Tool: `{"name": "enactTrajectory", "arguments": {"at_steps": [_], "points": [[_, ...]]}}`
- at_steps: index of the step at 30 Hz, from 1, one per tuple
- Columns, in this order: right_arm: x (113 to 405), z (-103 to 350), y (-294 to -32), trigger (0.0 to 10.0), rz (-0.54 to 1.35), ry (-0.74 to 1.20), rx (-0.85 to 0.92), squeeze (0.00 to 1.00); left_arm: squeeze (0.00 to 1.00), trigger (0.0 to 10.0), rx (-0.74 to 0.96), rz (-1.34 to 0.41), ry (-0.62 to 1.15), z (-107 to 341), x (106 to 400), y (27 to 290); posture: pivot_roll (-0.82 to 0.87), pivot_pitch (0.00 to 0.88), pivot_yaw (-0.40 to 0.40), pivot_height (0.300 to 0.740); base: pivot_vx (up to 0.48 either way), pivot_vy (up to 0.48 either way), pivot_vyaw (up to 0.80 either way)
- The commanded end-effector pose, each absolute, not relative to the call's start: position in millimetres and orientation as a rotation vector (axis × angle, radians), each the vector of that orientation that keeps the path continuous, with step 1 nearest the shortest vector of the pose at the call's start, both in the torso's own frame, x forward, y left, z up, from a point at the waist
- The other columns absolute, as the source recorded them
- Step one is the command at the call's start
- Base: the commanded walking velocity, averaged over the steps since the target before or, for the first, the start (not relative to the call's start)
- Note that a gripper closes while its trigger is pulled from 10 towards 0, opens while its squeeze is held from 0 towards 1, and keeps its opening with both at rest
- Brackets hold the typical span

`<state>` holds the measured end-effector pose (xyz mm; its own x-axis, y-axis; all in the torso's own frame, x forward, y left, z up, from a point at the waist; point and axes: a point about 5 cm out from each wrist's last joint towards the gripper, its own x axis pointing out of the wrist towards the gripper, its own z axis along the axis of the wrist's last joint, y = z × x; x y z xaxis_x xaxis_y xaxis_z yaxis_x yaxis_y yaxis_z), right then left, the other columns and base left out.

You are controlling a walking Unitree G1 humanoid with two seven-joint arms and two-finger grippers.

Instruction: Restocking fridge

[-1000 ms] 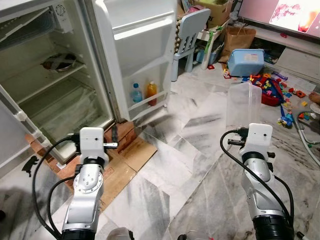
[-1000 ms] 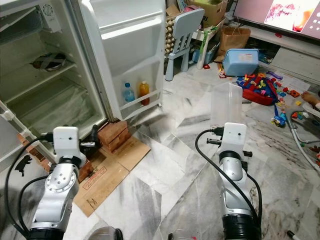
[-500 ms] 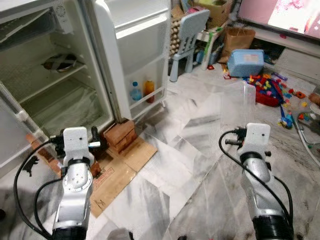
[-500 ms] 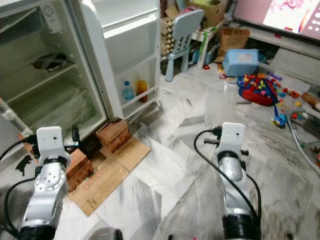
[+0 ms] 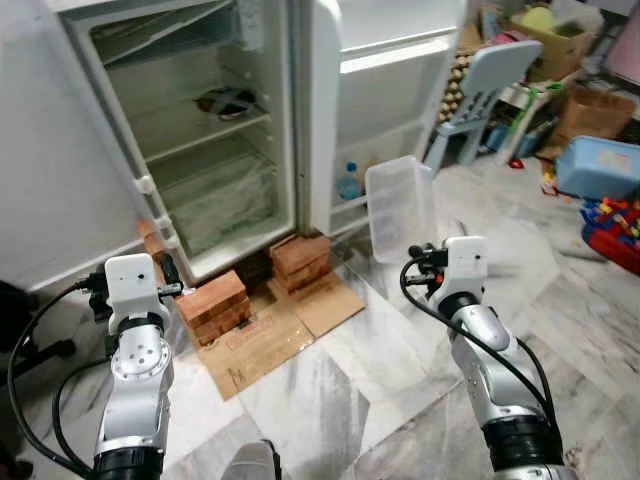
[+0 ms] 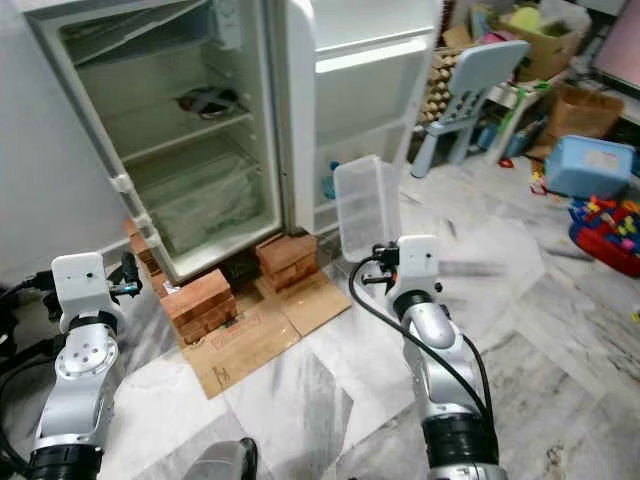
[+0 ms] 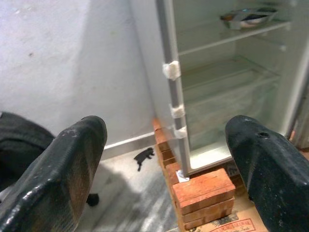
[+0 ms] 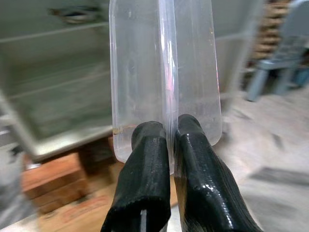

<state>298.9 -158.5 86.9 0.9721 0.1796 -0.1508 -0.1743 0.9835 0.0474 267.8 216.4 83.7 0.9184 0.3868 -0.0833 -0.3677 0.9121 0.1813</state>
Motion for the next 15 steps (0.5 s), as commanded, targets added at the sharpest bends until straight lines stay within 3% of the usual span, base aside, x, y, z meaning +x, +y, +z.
{"name": "enactTrajectory", "arguments": {"at_steps": [1,6,15], "points": [[301.8,87.9,-157.4,10.0,0.202,0.161,0.037,0.0,0.0,10.0,0.15,0.399,0.124,83.3,268.2,215.6,0.03,0.031,-0.013,0.74,0.0,0.0,0.76],[305.5,90.0,-156.2,10.0,0.223,0.163,0.043,0.0,0.0,10.0,0.14,0.4,0.126,82.9,267.7,214.3,0.03,0.033,-0.014,0.74,0.0,0.0,0.77],[312.2,93.2,-151.0,10.0,0.275,0.162,0.041,0.0,0.0,10.0,0.11,0.402,0.134,81.3,266.0,213.0,0.04,0.039,-0.015,0.74,0.266,0.0,0.76]]}}
